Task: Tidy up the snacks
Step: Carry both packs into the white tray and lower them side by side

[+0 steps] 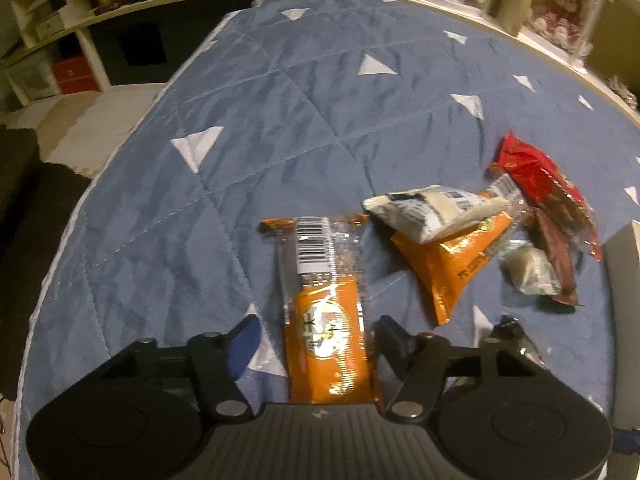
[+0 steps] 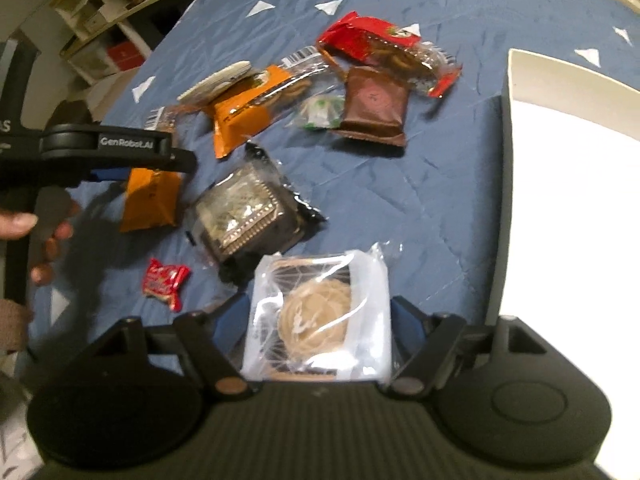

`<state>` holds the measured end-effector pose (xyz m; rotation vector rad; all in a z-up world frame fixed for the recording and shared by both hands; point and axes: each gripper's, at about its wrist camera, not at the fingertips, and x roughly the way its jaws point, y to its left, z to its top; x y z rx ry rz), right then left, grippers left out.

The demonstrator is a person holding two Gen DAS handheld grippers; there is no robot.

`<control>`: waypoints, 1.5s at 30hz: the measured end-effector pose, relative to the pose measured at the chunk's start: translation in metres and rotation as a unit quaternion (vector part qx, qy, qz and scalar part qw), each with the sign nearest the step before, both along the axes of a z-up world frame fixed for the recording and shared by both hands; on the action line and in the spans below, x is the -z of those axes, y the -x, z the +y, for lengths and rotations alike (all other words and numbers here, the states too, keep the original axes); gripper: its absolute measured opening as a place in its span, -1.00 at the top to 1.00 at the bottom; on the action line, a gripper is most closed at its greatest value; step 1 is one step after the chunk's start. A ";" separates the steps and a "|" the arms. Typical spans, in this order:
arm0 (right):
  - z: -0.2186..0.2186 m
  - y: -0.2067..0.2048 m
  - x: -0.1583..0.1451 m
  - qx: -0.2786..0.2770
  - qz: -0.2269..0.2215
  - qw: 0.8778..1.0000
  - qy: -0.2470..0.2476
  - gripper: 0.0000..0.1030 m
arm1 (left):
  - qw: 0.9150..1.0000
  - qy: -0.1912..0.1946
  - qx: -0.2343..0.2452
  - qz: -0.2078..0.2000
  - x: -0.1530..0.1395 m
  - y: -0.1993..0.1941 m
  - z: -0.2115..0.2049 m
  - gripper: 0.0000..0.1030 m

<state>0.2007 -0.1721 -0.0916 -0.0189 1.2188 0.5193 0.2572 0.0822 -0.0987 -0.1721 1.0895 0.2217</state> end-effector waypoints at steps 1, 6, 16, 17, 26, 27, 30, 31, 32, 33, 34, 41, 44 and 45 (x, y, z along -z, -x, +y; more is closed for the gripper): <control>0.002 0.000 0.001 -0.002 -0.006 1.000 0.010 -0.55 | 1.000 0.000 -0.002 0.000 0.000 0.001 0.000 -0.15; 0.010 0.002 0.010 -0.007 -0.028 0.999 0.036 -0.34 | 1.000 0.006 -0.007 -0.008 -0.004 0.003 0.005 0.15; -0.015 -0.002 -0.008 0.036 -0.037 0.998 -0.021 -0.33 | 0.999 0.030 -0.007 -0.045 -0.031 0.033 -0.007 0.20; -0.017 -0.001 -0.014 0.039 -0.045 0.998 -0.027 -0.33 | 0.998 0.033 -0.008 -0.052 -0.035 0.038 -0.009 0.20; -0.051 0.006 -0.057 0.053 -0.112 0.991 -0.046 -0.33 | 0.991 0.041 0.012 -0.127 -0.078 0.072 -0.040 0.20; -0.056 0.006 -0.060 0.059 -0.114 0.991 -0.044 -0.33 | 0.990 0.040 0.020 -0.132 -0.081 0.075 -0.048 0.20; -0.073 0.006 -0.064 0.078 -0.121 0.989 -0.041 -0.33 | 0.988 0.048 0.047 -0.136 -0.083 0.079 -0.072 0.20; -0.081 0.006 -0.066 0.087 -0.124 0.988 -0.042 -0.33 | 0.988 0.055 0.054 -0.135 -0.083 0.079 -0.081 0.20; -0.086 0.008 -0.067 0.093 -0.125 0.987 -0.042 -0.33 | 0.987 0.060 0.060 -0.134 -0.082 0.079 -0.088 0.20; -0.091 0.012 -0.068 0.100 -0.128 0.986 -0.040 -0.33 | 0.987 0.066 0.066 -0.133 -0.082 0.079 -0.095 0.20; -0.096 0.012 -0.068 0.106 -0.131 0.985 -0.037 -0.33 | 0.986 0.070 0.074 -0.132 -0.082 0.080 -0.104 0.20; -0.126 0.025 -0.070 0.139 -0.135 0.981 -0.010 -0.33 | 0.980 0.082 0.119 -0.136 -0.088 0.085 -0.156 0.20; -0.141 0.033 -0.075 0.143 -0.138 0.980 -0.009 -0.33 | 0.977 0.091 0.136 -0.139 -0.093 0.087 -0.181 0.20; -0.144 0.035 -0.076 0.144 -0.140 0.980 -0.008 -0.33 | 0.976 0.094 0.140 -0.138 -0.095 0.086 -0.188 0.20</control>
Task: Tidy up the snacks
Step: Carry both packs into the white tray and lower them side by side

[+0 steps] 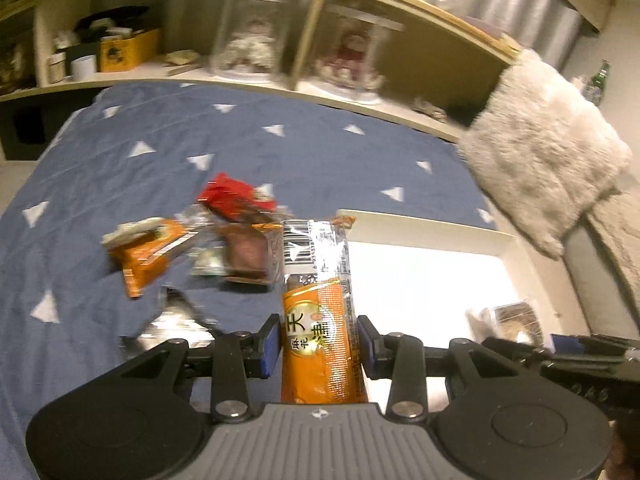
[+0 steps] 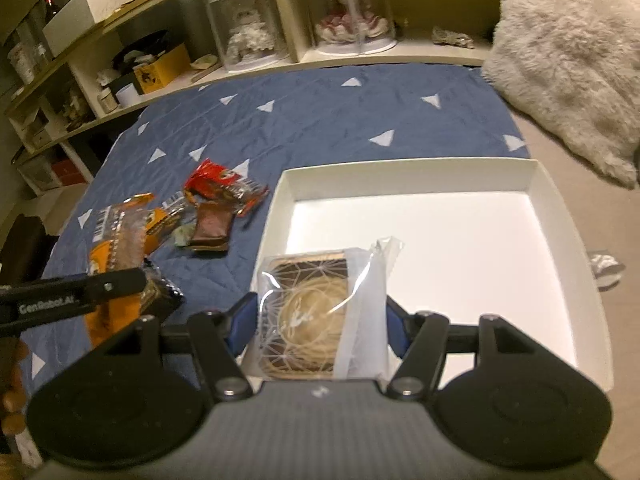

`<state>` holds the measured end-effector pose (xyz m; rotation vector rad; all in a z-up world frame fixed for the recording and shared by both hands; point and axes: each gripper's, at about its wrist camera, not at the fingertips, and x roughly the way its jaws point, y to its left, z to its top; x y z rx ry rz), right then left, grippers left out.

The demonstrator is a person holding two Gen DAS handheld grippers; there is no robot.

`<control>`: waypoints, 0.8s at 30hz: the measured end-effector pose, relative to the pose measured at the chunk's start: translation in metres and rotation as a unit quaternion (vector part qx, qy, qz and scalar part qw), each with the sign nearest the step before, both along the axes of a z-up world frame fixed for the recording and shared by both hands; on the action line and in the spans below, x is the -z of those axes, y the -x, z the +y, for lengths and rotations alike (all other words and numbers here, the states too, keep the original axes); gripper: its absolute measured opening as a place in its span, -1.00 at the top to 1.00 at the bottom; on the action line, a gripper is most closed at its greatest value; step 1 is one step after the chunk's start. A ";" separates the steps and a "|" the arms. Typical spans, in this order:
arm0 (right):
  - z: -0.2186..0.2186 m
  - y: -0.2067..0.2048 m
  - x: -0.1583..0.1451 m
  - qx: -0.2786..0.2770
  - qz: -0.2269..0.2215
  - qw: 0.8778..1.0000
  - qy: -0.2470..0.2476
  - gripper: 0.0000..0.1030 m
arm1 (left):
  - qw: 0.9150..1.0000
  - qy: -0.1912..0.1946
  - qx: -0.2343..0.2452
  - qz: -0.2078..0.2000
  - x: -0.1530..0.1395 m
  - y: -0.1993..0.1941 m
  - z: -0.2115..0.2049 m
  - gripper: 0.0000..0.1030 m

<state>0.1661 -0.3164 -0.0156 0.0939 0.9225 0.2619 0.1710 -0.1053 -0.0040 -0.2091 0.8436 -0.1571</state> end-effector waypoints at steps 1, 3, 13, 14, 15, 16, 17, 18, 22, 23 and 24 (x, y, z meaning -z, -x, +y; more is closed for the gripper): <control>-0.004 0.003 -0.001 0.000 -0.002 1.000 0.003 -0.33 | 1.000 0.002 0.006 0.001 -0.001 0.000 -0.008 0.20; -0.010 0.005 -0.001 0.004 0.000 1.000 0.009 -0.33 | 1.000 0.007 0.018 0.003 0.000 -0.001 -0.024 0.20; -0.058 0.005 0.019 0.052 0.042 0.998 0.000 -0.34 | 0.994 0.053 0.051 0.078 0.035 -0.024 -0.081 0.19; -0.062 0.005 0.021 0.056 0.046 0.997 0.000 -0.34 | 0.993 0.055 0.054 0.085 0.040 -0.026 -0.084 0.19; -0.066 0.005 0.023 0.058 0.049 0.997 0.001 -0.34 | 0.992 0.058 0.057 0.094 0.045 -0.029 -0.088 0.19; -0.069 0.004 0.026 0.060 0.052 0.997 0.000 -0.34 | 0.991 0.060 0.059 0.102 0.051 -0.031 -0.090 0.19; -0.074 0.004 0.027 0.061 0.056 0.997 -0.002 -0.34 | 0.990 0.063 0.060 0.109 0.055 -0.031 -0.091 0.19; -0.076 0.002 0.029 0.063 0.059 0.996 -0.004 -0.34 | 0.989 0.068 0.061 0.117 0.061 -0.034 -0.093 0.19; -0.078 -0.005 0.038 0.061 0.073 0.995 -0.009 -0.34 | 0.985 0.092 0.062 0.134 0.076 -0.039 -0.092 0.18; -0.077 -0.008 0.041 0.058 0.076 0.995 -0.008 -0.34 | 0.985 0.092 0.061 0.135 0.079 -0.040 -0.091 0.18; -0.077 -0.011 0.045 0.055 0.081 0.995 -0.006 -0.34 | 0.985 0.091 0.060 0.135 0.081 -0.041 -0.090 0.19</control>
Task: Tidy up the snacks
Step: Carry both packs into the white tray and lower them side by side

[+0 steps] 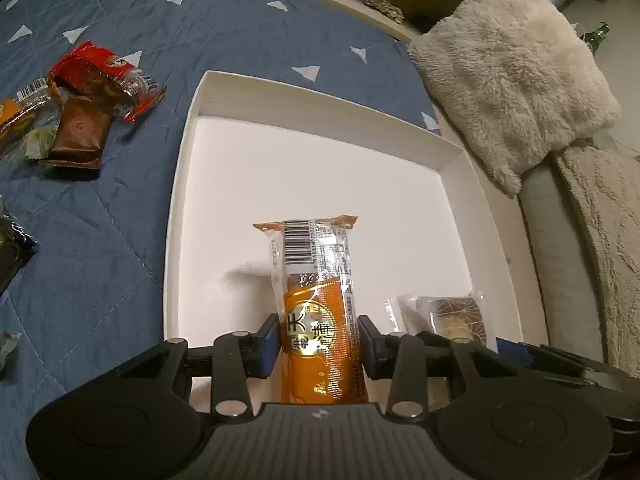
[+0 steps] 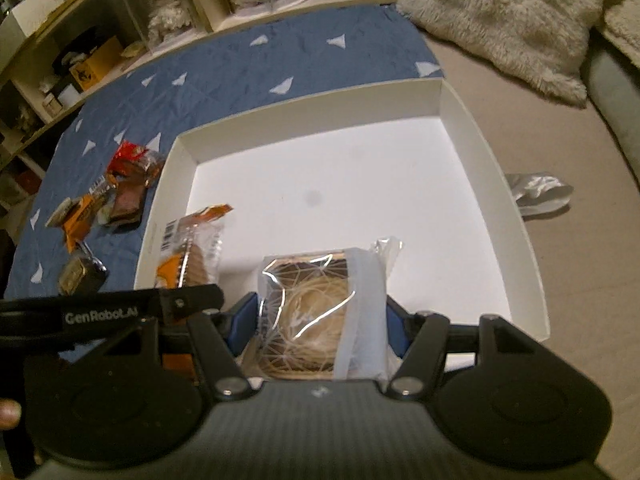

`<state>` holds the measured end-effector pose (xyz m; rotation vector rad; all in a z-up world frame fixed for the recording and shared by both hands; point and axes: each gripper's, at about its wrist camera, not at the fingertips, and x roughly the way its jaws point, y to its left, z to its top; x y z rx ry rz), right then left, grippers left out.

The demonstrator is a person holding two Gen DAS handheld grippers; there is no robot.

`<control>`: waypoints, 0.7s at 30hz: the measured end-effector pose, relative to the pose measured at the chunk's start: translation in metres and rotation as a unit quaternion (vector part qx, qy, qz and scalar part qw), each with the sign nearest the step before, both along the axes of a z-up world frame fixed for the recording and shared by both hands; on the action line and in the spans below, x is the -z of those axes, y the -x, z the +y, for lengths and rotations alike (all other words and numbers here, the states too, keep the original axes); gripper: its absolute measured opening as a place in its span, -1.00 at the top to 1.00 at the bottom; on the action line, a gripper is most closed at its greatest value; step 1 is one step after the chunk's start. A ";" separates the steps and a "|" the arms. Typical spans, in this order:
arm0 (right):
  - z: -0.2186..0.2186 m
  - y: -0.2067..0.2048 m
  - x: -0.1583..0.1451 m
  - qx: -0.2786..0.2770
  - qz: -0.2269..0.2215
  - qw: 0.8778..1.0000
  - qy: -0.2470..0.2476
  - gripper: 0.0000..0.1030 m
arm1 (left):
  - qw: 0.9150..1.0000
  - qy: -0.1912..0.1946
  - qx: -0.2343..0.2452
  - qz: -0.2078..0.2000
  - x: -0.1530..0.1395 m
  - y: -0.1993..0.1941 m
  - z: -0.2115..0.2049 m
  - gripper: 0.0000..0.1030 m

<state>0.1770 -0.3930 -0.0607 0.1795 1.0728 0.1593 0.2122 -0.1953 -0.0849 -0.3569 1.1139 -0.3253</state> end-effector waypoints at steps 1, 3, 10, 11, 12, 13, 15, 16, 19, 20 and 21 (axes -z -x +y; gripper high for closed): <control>-0.001 -0.002 0.005 -0.002 0.003 1.000 0.000 -0.34 | 1.000 -0.002 -0.003 0.001 0.002 -0.001 0.001 0.18; 0.000 -0.009 0.012 -0.006 0.007 1.000 -0.002 -0.34 | 1.000 -0.002 -0.009 0.006 0.005 -0.004 0.005 0.18; 0.008 -0.021 0.024 -0.023 0.015 1.000 -0.011 -0.38 | 0.999 -0.016 -0.020 0.020 0.015 -0.009 0.012 -0.10; 0.008 -0.021 0.024 -0.022 0.018 1.000 -0.012 -0.38 | 1.000 -0.015 -0.019 0.020 0.016 -0.010 0.013 -0.10; 0.008 -0.022 0.025 -0.020 0.022 1.000 -0.007 -0.39 | 1.000 -0.013 -0.019 0.021 0.016 -0.009 0.014 -0.10; 0.008 -0.020 0.024 -0.018 0.024 1.000 -0.002 -0.41 | 1.000 -0.013 -0.019 0.021 0.015 -0.009 0.014 -0.11; 0.006 -0.019 0.024 -0.010 0.028 1.000 0.006 -0.42 | 1.000 -0.015 -0.019 0.019 0.014 -0.007 0.015 -0.11; 0.004 -0.018 0.024 -0.007 0.030 1.000 0.003 -0.42 | 1.000 -0.016 -0.019 0.017 0.012 -0.006 0.016 -0.11; 0.001 -0.016 0.020 -0.001 0.032 0.999 -0.006 -0.46 | 1.000 -0.022 -0.016 0.013 0.008 -0.004 0.017 -0.11; 0.001 -0.015 0.019 0.000 0.031 1.000 -0.002 -0.47 | 1.000 -0.025 -0.014 0.011 0.006 -0.003 0.017 -0.11; 0.001 -0.014 0.018 0.000 0.031 1.000 0.002 -0.47 | 0.999 -0.028 -0.013 0.010 0.005 -0.002 0.017 -0.11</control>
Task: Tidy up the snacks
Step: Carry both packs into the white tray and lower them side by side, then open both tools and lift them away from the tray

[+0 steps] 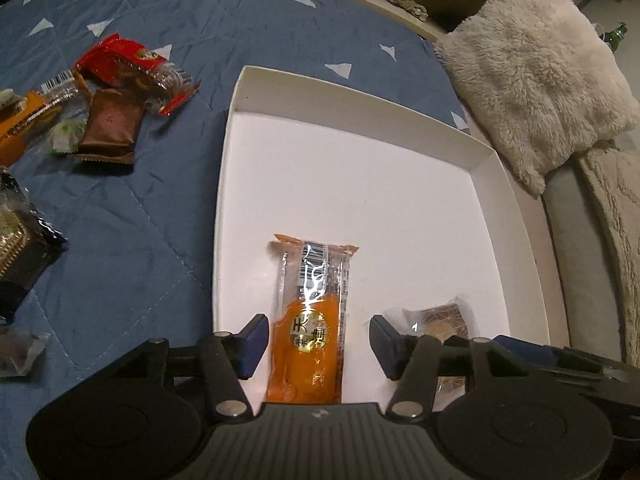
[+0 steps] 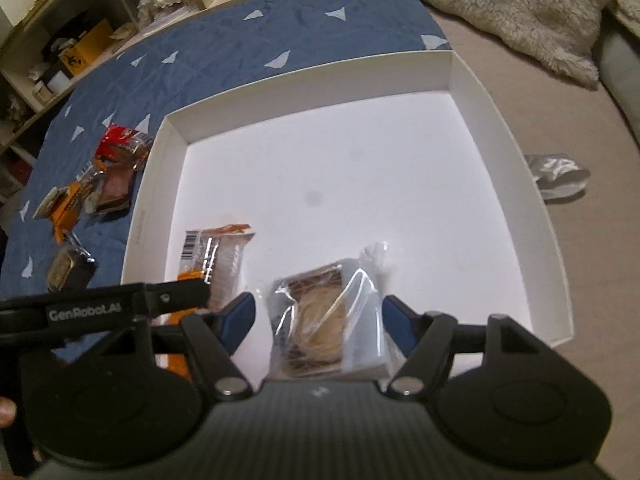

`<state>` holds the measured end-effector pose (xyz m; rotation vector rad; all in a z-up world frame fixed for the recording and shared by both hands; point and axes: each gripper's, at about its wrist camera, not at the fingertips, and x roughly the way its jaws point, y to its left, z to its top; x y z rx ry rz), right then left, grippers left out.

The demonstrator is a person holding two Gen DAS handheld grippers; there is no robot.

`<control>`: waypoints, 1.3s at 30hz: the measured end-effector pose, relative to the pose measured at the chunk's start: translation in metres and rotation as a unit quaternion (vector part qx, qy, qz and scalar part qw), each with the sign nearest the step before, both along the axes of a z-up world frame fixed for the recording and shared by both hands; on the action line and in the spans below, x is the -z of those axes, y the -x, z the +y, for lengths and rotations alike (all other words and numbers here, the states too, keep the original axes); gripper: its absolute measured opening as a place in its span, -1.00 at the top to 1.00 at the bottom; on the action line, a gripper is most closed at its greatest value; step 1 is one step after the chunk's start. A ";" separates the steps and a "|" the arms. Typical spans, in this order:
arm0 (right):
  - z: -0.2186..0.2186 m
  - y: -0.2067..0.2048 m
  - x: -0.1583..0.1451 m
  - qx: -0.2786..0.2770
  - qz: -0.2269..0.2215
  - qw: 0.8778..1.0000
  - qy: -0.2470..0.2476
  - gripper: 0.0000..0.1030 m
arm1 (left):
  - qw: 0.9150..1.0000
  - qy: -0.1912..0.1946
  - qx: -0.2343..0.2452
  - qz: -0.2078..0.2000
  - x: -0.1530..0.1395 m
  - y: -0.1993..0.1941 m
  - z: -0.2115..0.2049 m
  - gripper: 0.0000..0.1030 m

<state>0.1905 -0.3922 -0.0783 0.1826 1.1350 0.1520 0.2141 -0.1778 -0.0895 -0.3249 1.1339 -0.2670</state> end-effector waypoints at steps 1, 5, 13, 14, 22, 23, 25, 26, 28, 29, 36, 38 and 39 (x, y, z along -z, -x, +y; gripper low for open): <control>0.000 0.001 -0.001 -0.001 0.002 1.000 0.003 -0.47 | 1.000 -0.002 0.000 -0.001 -0.001 0.001 0.001 -0.11; 0.000 0.003 -0.001 0.002 0.015 1.000 0.011 -0.47 | 1.000 -0.006 0.002 -0.007 -0.007 0.004 0.004 -0.11; -0.005 -0.005 0.020 0.013 0.059 0.998 -0.018 -0.47 | 1.000 -0.019 0.008 -0.016 -0.013 0.008 0.008 -0.11; -0.005 -0.005 0.020 0.009 0.058 0.998 -0.026 -0.47 | 1.000 -0.020 0.009 -0.016 -0.014 0.008 0.008 -0.11; -0.001 0.001 0.008 0.006 0.042 0.999 -0.028 -0.46 | 0.999 -0.029 0.021 -0.017 -0.019 0.017 0.011 -0.11; -0.002 0.003 0.006 0.008 0.041 0.999 -0.028 -0.46 | 0.999 -0.032 0.023 -0.018 -0.019 0.018 0.011 -0.11; -0.002 0.006 0.003 0.011 0.039 0.999 -0.025 -0.48 | 0.999 -0.036 0.028 -0.020 -0.023 0.021 0.010 -0.13; -0.004 0.008 0.002 0.012 0.036 0.999 -0.023 -0.48 | 0.999 -0.038 0.030 -0.021 -0.024 0.022 0.011 -0.15; -0.001 0.012 -0.003 0.012 0.028 0.999 -0.022 -0.55 | 0.998 -0.040 0.034 -0.023 -0.027 0.026 0.012 -0.29; -0.003 0.013 -0.005 0.012 0.024 0.999 -0.024 -0.57 | 0.998 -0.043 0.036 -0.025 -0.029 0.029 0.012 -0.29; -0.002 0.027 -0.020 0.022 0.007 1.000 0.000 -0.72 | 0.997 -0.056 0.045 -0.030 -0.044 0.040 0.019 -0.76; -0.003 0.033 -0.025 0.024 0.003 1.000 0.014 -0.75 | 0.997 -0.051 0.050 -0.032 -0.049 0.043 0.022 -0.90; -0.004 0.036 -0.029 0.024 0.001 1.000 0.019 -0.79 | 0.997 -0.053 0.050 -0.035 -0.052 0.044 0.024 -0.95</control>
